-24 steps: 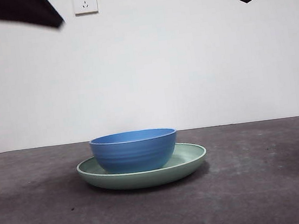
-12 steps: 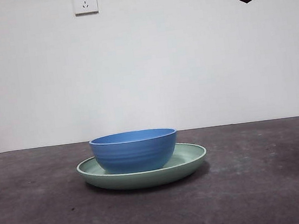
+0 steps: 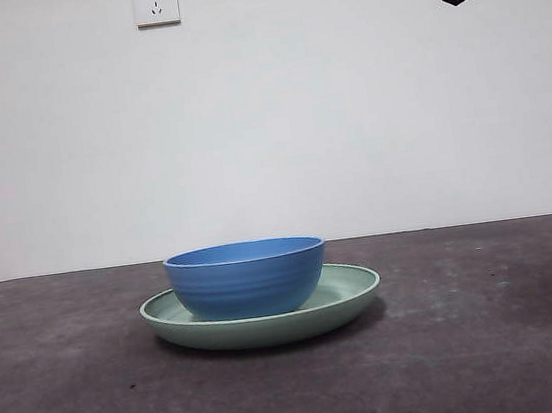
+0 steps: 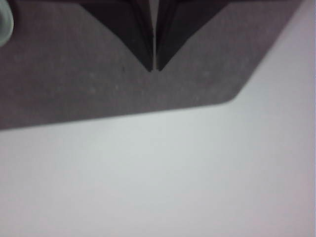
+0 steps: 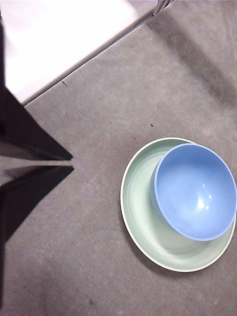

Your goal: Pick up the blue bowl, put it on the green plate, put it on desk

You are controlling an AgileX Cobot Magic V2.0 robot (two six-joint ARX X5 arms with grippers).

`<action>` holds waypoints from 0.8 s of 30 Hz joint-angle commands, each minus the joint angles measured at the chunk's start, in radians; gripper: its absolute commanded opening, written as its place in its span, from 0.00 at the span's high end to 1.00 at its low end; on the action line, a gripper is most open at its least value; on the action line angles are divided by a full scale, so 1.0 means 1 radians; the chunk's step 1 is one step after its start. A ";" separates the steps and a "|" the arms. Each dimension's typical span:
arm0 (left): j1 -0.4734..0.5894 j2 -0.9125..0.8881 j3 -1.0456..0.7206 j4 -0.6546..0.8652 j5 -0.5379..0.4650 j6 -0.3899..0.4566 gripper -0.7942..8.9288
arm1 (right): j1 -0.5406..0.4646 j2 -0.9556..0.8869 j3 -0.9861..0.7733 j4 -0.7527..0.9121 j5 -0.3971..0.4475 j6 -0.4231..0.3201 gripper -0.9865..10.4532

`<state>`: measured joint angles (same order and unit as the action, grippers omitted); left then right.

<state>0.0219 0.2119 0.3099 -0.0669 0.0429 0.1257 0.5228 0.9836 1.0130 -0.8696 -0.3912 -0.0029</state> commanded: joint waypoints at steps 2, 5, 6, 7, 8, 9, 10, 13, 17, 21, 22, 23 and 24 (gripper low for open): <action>0.001 -0.050 -0.095 0.015 -0.003 0.006 0.91 | 0.007 0.009 0.014 0.010 -0.001 -0.005 0.90; 0.001 -0.087 -0.158 0.013 -0.003 -0.019 0.91 | 0.007 0.009 0.014 0.010 -0.001 -0.005 0.90; 0.001 -0.101 -0.176 0.012 -0.003 -0.027 0.91 | 0.007 0.009 0.014 0.010 -0.001 -0.005 0.90; 0.001 -0.113 -0.190 0.009 -0.003 -0.033 0.91 | 0.007 0.009 0.014 0.010 -0.001 -0.005 0.90; 0.001 -0.126 -0.205 0.007 -0.003 -0.038 0.91 | 0.007 0.009 0.014 0.010 -0.001 -0.005 0.90; 0.001 -0.138 -0.217 0.007 -0.003 -0.041 0.91 | 0.007 0.009 0.014 0.010 -0.001 -0.005 0.90; 0.001 -0.151 -0.231 0.007 -0.003 -0.042 0.91 | 0.007 0.009 0.014 0.010 -0.001 -0.005 0.90; 0.001 -0.188 -0.263 0.000 -0.003 -0.060 0.91 | 0.007 0.009 0.014 0.010 -0.001 -0.005 0.90; 0.001 -0.209 -0.276 -0.045 -0.002 -0.068 0.91 | 0.007 0.009 0.014 0.010 -0.001 -0.005 0.90; 0.001 -0.209 -0.283 -0.095 -0.002 -0.089 0.91 | 0.007 0.009 0.014 0.010 -0.001 -0.005 0.90; 0.001 -0.209 -0.288 -0.106 -0.002 -0.094 0.91 | 0.007 0.009 0.014 0.010 -0.001 -0.005 0.90; 0.001 -0.209 -0.294 -0.114 -0.002 -0.101 0.91 | 0.007 0.009 0.014 0.010 -0.001 -0.005 0.90; 0.001 -0.209 -0.298 -0.125 -0.002 -0.110 0.91 | 0.007 0.009 0.014 0.010 -0.001 -0.005 0.90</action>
<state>0.0219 0.0048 0.0326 -0.1799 0.0422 0.0372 0.5228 0.9840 1.0130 -0.8700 -0.3912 -0.0029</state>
